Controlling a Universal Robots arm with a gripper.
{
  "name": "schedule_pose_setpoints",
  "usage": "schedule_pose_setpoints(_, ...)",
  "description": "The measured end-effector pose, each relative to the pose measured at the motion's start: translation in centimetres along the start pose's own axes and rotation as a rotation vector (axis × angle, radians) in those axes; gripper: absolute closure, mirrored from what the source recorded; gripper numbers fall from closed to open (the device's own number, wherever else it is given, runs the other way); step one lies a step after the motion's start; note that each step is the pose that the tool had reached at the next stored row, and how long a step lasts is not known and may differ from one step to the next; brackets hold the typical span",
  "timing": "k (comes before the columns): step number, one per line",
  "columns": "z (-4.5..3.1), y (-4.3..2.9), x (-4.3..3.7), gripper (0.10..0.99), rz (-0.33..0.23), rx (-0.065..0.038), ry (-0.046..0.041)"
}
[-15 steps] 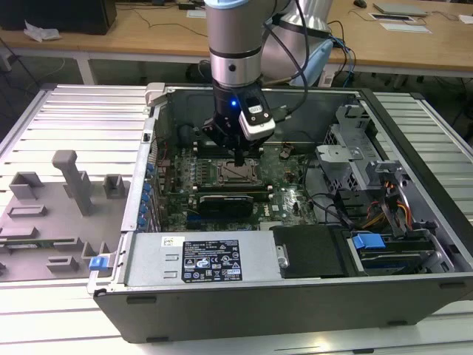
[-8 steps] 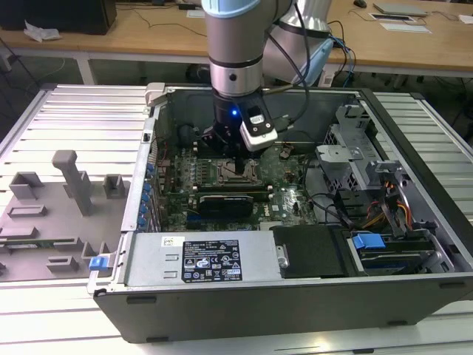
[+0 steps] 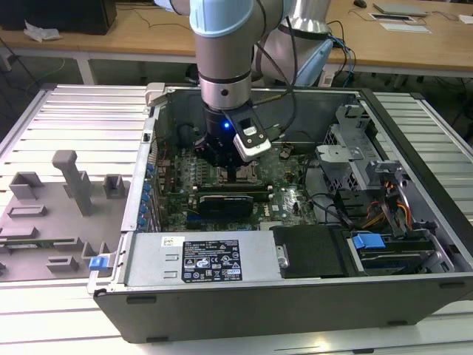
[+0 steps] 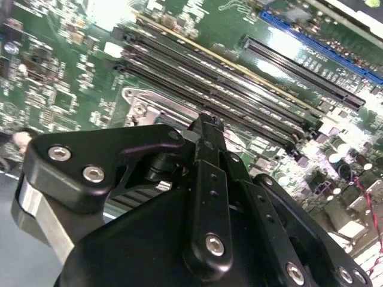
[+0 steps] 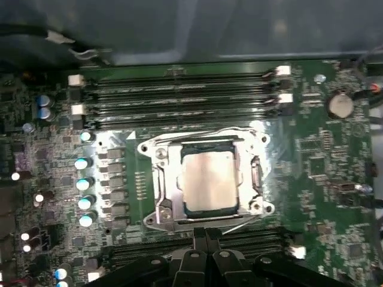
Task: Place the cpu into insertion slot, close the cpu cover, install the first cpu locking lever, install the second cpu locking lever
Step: 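Install the second cpu locking lever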
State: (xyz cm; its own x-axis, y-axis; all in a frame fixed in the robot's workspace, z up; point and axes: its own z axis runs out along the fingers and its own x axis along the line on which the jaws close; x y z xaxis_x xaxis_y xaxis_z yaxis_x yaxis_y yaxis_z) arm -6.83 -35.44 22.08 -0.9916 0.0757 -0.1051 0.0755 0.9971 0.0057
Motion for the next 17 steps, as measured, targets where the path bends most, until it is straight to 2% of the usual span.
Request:
schedule_pose_setpoints(2, 0.17, -0.28, 0.82, 0.980, -0.005, -0.006, 0.0004)
schedule_pose_setpoints(5, 0.30, -0.68, 1.23, 0.980, -0.006, -0.030, 0.0022)
schedule_pose_setpoints(6, 0.34, -0.85, 1.36, 0.980, -0.006, -0.042, 0.0031)
schedule_pose_setpoints(8, 0.46, -1.57, 1.64, 0.980, -0.005, -0.089, 0.0065)
schedule_pose_setpoints(9, 0.59, -2.06, 1.78, 0.980, -0.004, -0.105, 0.0076)
schedule_pose_setpoints(11, 0.75, -2.48, 2.14, 0.980, -0.003, -0.134, 0.0097)
schedule_pose_setpoints(13, 0.83, -2.74, 2.29, 0.980, -0.003, -0.151, 0.0109)
schedule_pose_setpoints(17, 1.08, -3.47, 2.38, 0.980, -0.002, -0.178, 0.0129)
